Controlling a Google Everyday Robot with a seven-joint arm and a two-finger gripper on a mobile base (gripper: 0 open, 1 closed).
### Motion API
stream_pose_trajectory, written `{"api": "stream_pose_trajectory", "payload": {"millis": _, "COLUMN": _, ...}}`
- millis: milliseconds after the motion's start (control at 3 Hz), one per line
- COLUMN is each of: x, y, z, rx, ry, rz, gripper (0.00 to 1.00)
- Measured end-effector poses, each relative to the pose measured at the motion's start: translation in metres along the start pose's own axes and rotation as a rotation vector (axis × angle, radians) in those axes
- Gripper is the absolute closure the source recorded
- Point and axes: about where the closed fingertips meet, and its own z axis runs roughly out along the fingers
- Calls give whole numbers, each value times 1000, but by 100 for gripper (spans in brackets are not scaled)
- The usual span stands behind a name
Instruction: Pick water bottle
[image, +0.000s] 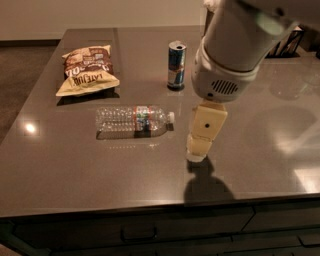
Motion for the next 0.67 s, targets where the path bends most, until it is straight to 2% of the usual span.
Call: {"api": "stream_pose_trajectory", "payload": {"millis": 667, "x": -51, "y": -27, "z": 58, "rx": 9, "ry": 40, "rz": 55, "gripper": 0}}
